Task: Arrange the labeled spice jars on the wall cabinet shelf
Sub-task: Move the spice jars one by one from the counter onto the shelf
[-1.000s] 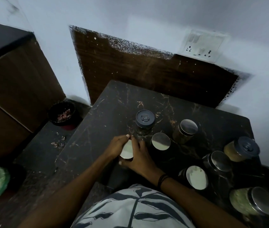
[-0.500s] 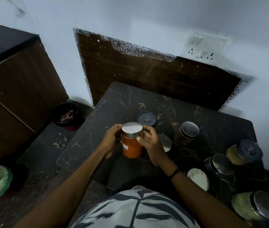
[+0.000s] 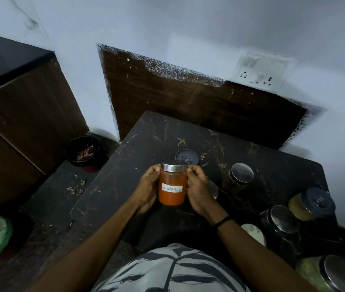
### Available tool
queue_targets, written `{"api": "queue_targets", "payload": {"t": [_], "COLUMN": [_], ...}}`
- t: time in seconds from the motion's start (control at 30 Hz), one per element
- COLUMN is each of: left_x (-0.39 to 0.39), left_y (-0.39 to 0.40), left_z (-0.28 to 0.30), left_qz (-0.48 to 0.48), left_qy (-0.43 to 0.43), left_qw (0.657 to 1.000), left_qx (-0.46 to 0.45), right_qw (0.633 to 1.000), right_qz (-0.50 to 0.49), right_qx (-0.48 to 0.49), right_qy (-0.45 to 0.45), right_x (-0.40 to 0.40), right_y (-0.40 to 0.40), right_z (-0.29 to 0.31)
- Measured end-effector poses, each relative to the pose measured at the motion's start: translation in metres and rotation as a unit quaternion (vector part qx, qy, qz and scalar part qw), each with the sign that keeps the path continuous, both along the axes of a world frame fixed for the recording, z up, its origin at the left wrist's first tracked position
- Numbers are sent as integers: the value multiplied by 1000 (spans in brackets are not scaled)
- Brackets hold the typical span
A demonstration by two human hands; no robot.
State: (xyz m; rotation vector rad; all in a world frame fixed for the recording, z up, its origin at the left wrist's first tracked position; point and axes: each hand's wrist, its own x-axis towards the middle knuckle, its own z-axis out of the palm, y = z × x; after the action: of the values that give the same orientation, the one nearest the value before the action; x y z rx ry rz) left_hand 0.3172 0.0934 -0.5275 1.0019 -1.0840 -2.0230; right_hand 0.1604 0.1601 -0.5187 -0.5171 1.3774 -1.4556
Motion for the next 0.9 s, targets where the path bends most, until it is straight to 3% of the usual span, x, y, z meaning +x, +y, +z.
{"api": "queue_targets", "payload": {"t": [0.23,0.67,0.9], "left_x": [-30,-102,-113], "left_y": [-39,-119,-126], "left_z": [66,275,402], "left_qz": [4,59,102], "left_qy": [24,145,153], "left_qw": [997,969,917], "left_qx": [-69,-189,-353], "right_qw": [996,946,889], "right_qz": [-3,17,-28], "right_qx": [-91,-285,-372], "right_qy": [9,155,266], "right_x": [-17,-70,-80], "right_y": [-28,-90,-103], "right_z": [57,271,389]}}
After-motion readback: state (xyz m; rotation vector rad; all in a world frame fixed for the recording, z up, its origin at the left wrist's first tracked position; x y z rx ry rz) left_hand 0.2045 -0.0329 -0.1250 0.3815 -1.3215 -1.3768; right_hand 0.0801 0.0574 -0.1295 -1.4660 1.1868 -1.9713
